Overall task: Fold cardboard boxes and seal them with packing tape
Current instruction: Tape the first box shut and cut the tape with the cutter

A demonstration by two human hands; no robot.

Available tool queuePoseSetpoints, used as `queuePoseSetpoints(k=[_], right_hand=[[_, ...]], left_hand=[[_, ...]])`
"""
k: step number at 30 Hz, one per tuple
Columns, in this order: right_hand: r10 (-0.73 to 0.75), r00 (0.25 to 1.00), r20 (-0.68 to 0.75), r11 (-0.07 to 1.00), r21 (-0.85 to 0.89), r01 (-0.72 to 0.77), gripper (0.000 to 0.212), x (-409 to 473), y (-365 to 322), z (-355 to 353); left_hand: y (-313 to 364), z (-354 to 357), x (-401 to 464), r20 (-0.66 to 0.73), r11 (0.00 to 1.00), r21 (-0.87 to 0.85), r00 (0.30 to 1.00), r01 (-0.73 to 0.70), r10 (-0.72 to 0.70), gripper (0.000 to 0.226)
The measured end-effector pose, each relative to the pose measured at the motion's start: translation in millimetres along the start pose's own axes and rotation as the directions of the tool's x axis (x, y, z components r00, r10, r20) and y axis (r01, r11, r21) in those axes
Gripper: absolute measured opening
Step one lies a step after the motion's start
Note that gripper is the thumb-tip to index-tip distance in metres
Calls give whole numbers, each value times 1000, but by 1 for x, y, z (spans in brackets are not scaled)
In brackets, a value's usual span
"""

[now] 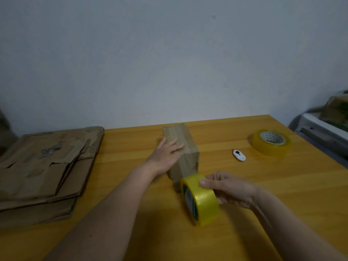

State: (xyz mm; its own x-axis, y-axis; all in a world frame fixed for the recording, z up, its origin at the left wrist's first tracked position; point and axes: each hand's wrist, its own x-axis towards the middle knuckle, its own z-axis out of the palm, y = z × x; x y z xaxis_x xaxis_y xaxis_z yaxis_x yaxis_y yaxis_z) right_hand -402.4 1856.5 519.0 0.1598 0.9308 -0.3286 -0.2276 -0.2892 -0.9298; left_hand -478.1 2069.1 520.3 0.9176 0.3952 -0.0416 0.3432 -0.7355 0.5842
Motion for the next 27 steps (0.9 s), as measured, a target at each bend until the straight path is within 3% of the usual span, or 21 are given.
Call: queuePoseSetpoints(k=[4, 7, 8, 10, 11, 12, 14, 18, 23, 27], right_hand=[[50, 998, -30, 988, -147, -54, 34, -3, -6, -13], [-16, 943, -333, 975, -213, -59, 35, 5, -9, -32], [-52, 872, -487, 972, -224, -67, 30, 13, -6, -46], [-154, 637, -755, 931, -327, -163, 19, 32, 5, -77], [-208, 526, -825, 874, -398, -278, 19, 40, 10, -93], [-241, 471, -849, 804, -446, -393, 26, 47, 16, -107], [-239, 444, -864, 689, -473, -549, 40, 53, 21, -124], [-219, 431, -875, 605, -469, -643, 39, 60, 26, -135], [-322, 438, -840, 779, -498, -382, 22, 65, 33, -128], [-261, 491, -832, 800, -471, -373, 33, 63, 31, -116]], left_hand=[[-3, 15, -3, -98, 1000, 5, 995, -23, 23, 83], [-8, 18, 1, -114, 998, 12, 992, -61, 62, 91], [-8, 18, 3, -121, 997, -1, 990, -71, 70, 92], [-11, 20, 10, -130, 996, -18, 988, -92, 89, 94], [-12, 21, 13, -125, 994, -20, 987, -105, 102, 94], [-13, 21, 16, -119, 993, -23, 987, -115, 112, 94], [-16, 20, 23, -101, 991, -28, 987, -129, 126, 93], [-19, 18, 31, -65, 988, -32, 987, -150, 148, 94], [-19, 17, 32, -58, 986, -16, 985, -166, 164, 95], [-12, 17, 29, -59, 987, -35, 986, -160, 158, 96]])
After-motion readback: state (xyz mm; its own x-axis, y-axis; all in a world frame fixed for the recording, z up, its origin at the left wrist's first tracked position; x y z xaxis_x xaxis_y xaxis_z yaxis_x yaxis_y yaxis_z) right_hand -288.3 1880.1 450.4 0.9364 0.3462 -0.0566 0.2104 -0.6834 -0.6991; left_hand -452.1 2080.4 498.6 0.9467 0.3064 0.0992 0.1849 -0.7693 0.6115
